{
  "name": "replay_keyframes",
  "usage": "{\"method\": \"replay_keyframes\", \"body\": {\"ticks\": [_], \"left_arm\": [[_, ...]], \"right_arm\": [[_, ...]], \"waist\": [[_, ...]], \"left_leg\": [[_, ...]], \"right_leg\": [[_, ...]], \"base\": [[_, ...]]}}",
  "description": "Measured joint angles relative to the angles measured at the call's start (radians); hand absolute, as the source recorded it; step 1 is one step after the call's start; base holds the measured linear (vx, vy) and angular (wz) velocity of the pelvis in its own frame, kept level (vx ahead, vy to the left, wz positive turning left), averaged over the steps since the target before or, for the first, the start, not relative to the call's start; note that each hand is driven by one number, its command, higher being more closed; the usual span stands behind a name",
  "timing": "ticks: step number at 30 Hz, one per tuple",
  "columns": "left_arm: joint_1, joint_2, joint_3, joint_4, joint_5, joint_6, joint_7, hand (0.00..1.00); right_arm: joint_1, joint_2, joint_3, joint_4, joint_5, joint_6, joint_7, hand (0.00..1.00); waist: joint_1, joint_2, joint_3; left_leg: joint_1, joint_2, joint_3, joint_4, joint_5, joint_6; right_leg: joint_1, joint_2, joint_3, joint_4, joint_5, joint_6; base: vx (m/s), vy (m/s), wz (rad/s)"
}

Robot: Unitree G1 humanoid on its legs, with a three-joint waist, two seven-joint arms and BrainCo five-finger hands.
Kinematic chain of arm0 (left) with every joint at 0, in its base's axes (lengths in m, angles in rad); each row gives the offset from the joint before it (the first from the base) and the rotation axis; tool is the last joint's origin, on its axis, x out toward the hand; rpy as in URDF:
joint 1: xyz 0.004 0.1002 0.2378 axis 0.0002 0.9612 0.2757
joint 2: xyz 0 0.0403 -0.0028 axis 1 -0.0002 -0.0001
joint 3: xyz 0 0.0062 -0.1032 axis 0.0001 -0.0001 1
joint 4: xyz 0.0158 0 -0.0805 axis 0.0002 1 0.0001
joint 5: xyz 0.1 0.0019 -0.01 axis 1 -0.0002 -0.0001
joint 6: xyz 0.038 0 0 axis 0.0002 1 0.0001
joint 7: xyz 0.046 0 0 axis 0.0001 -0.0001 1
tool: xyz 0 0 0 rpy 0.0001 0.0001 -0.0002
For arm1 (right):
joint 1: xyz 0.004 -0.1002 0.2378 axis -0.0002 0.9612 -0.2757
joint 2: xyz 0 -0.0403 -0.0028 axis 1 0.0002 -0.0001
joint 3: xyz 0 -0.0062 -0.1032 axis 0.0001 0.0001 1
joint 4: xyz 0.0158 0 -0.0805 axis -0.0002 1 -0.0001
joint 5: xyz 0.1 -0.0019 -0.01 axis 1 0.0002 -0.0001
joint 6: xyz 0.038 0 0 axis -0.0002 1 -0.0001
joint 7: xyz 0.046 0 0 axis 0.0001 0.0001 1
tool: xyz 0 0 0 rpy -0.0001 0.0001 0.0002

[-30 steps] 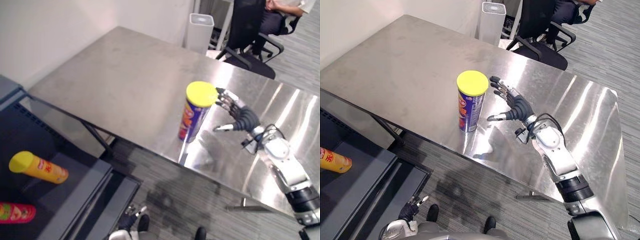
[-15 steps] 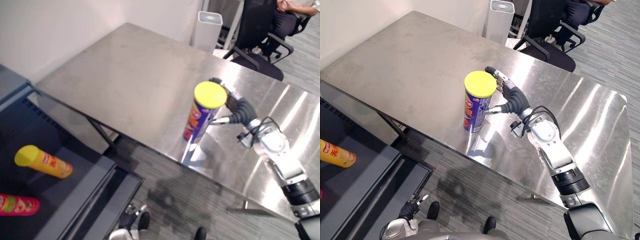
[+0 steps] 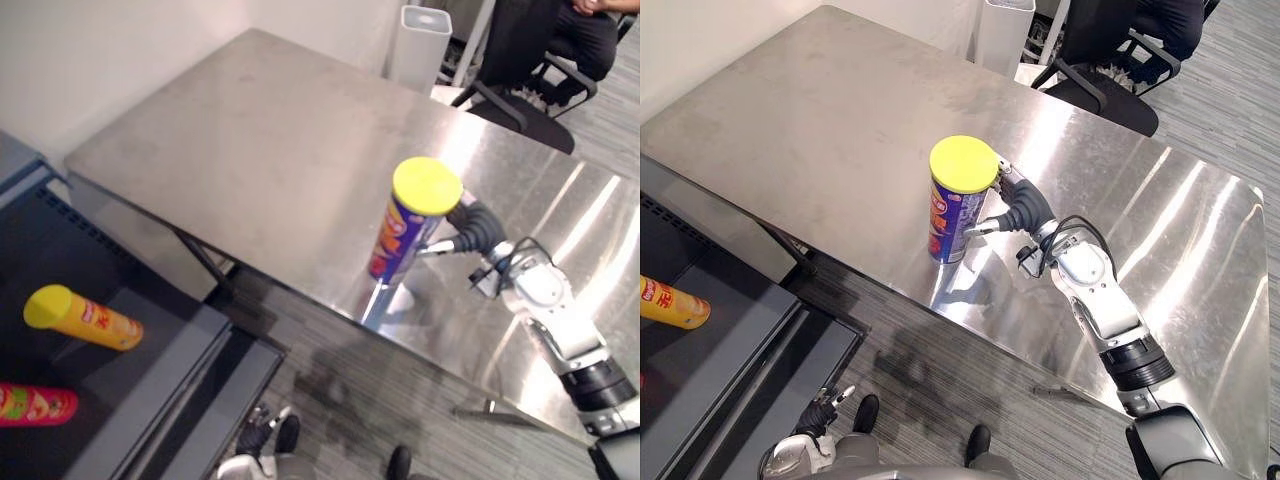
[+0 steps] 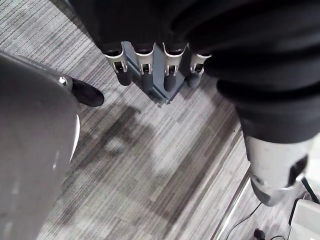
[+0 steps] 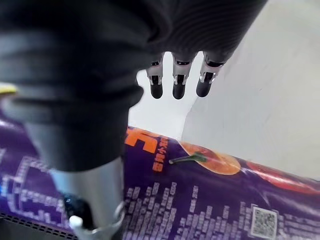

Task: Put the gum and the chips on the shelf.

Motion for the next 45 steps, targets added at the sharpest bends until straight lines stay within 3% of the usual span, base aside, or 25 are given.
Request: {"method": "replay_keyframes", "body": {"ticks": [16,17,23,38,45], "left_arm": [[-0.002,0.003,0.001,0.0,-0.001,0.0,0.003,0.0],[-0.002,0.004,0.001,0.0,-0.001,0.0,0.004,0.0],[-0.01,0.003,0.002,-0.001,-0.001,0.0,0.015,0.0],[-0.004,0.003,0.043,-0.001,-0.031,0.002,0.034,0.0],[0.0,0.002,0.065,0.0,-0.031,0.012,0.035,0.0]], "right_arm": [[-0.033,0.0,0.124,0.026,0.053,0.026,0.017,0.0],[-0.044,0.0,0.137,0.029,0.059,0.033,0.02,1.0],[-0.06,0.0,0.146,0.034,0.072,0.037,0.03,1.0],[-0.14,-0.006,0.133,0.046,0.033,0.042,-0.009,1.0],[-0.14,-0.01,-0.042,-0.068,0.034,0.01,-0.05,1.0]], "waist": [[0.004,-0.006,0.002],[0.005,-0.007,0.002],[0.024,-0.013,0.001],[0.025,-0.036,0.002],[0.017,-0.044,0.001]], "left_leg": [[0.003,0.007,0.006,0.001,0.003,-0.002],[0.003,0.008,0.006,0.001,0.003,-0.002],[-0.001,0.007,0.001,0.001,0.003,-0.002],[0.023,0.009,0.009,0.0,0.004,-0.002],[0.052,0.013,0.038,-0.01,0.004,-0.003]], "right_leg": [[-0.001,0.006,0.009,0.0,0.0,0.0],[-0.001,0.007,0.009,0.0,0.0,0.0],[-0.001,0.007,0.005,0.0,0.0,0.0],[0.015,0.009,0.014,0.0,0.0,0.0],[0.018,0.009,0.045,0.003,0.0,0.0]], "base": [[0.0,0.0,-0.01],[0.0,0.0,0.0],[0.0,0.0,0.01],[0.0,0.0,0.0],[-0.01,0.002,-0.11]]}}
